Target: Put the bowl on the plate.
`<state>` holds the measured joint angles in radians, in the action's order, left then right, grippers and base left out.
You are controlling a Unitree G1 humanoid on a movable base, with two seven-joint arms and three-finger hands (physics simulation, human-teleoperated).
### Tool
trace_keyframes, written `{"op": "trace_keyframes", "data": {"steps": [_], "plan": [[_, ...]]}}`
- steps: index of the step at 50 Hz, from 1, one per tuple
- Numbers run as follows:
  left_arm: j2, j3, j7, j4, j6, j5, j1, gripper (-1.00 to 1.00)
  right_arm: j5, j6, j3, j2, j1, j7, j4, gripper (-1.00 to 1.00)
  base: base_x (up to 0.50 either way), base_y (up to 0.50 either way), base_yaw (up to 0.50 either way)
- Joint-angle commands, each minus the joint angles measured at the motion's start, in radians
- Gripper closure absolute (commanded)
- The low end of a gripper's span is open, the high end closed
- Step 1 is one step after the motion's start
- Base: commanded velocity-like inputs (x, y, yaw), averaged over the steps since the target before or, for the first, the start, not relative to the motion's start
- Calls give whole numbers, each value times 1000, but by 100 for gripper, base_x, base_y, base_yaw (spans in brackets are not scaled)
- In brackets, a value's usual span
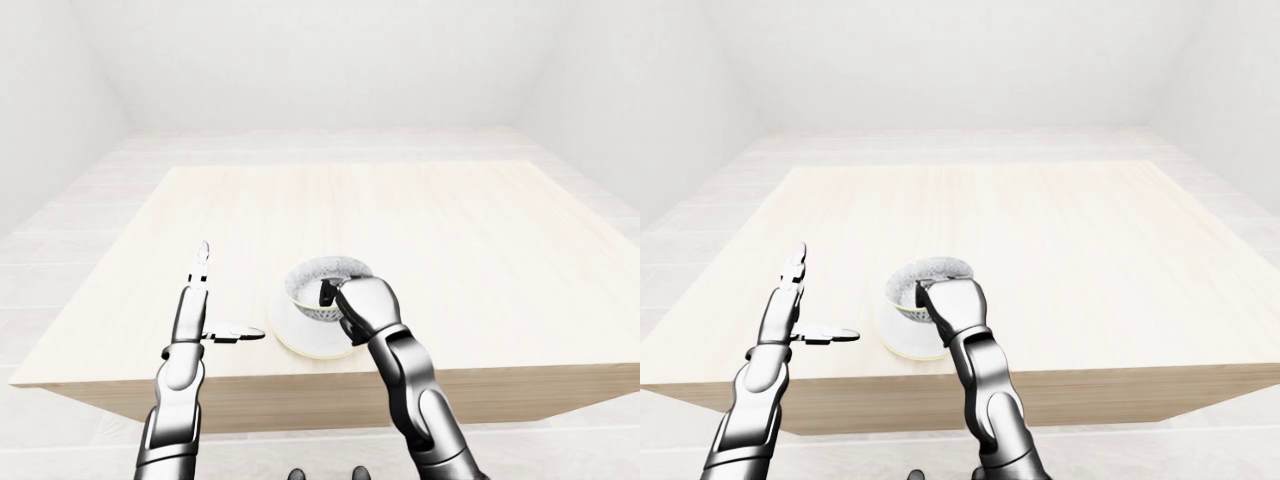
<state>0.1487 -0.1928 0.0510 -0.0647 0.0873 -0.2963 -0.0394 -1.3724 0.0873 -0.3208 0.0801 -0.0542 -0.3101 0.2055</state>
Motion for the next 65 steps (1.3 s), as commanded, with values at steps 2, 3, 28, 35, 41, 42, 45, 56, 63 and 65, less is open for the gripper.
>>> {"op": "trace_keyframes", "data": {"steps": [2,3,28,35,41,42,45,56,63,65], "plan": [[4,0,-6,-25,0,0,-9,-100,30,0,48,14,-85,4,-61,44,0,0,0],[4,0,-6,-26,0,0,-9,-100,30,0,48,14,-85,4,-61,44,0,0,0],[13,-1,-12,-60,0,7,-21,-100,56,0,68,17,-139,41,-166,40,0,0,0],[13,-2,-10,-53,0,9,-18,-100,54,0,65,17,-135,38,-158,40,0,0,0],[14,-1,-12,-60,0,7,-22,-100,50,0,59,15,-123,40,-149,41,0,0,0],[14,-1,-12,-58,0,7,-22,-100,50,0,58,15,-123,39,-148,40,0,0,0],[13,-1,-10,-50,0,8,-20,-100,50,0,60,15,-125,41,-150,40,0,0,0],[11,-3,-7,-37,0,9,-17,-100,47,0,58,14,-118,45,-149,42,0,0,0],[10,-3,-6,-28,0,7,-13,-100,41,0,51,13,-101,41,-130,40,0,0,0],[10,-4,-3,-20,0,9,-11,-100,40,0,48,13,-96,38,-118,40,0,0,0]]}}
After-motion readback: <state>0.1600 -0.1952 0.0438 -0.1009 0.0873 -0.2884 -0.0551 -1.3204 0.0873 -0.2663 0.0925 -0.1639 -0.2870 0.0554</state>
